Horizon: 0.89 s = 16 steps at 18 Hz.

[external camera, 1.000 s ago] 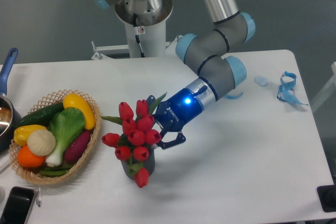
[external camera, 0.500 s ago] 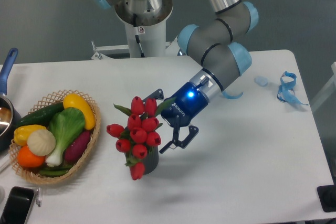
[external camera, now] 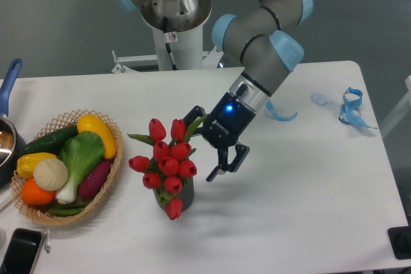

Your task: Insert the flowers into the vase

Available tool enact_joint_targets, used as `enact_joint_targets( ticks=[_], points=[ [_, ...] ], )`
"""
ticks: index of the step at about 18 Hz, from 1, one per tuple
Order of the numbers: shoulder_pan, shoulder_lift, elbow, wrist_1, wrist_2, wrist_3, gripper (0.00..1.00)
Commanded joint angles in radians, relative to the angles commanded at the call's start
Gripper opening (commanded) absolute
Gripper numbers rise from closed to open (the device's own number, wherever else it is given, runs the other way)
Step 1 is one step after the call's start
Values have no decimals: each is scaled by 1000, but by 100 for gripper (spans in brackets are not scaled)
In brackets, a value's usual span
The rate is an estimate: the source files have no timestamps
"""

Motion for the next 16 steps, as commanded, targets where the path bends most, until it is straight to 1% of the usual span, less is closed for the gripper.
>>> enact_joint_targets(
  ticks=[1, 2, 3, 5, 6, 8, 9, 11, 13, 14, 16],
  points=[
    [27, 0, 32, 0, 102, -2, 100],
    [49, 5, 37, 0, 164, 0, 100],
    [104, 14, 40, 3, 213, 2, 100],
    [178, 58, 42, 3, 263, 2, 100],
    [222, 73, 51, 0, 305, 0, 100],
    [253, 78, 75, -8, 422, 0, 100],
    [265, 89, 72, -15, 495, 0, 100],
    [284, 107, 69, -52, 597, 2, 100],
    [314, 118, 71, -83, 626, 8, 100],
    [334, 136, 72, -113, 628, 44, 100],
    [389, 181, 80, -228, 651, 165, 100]
  ],
)
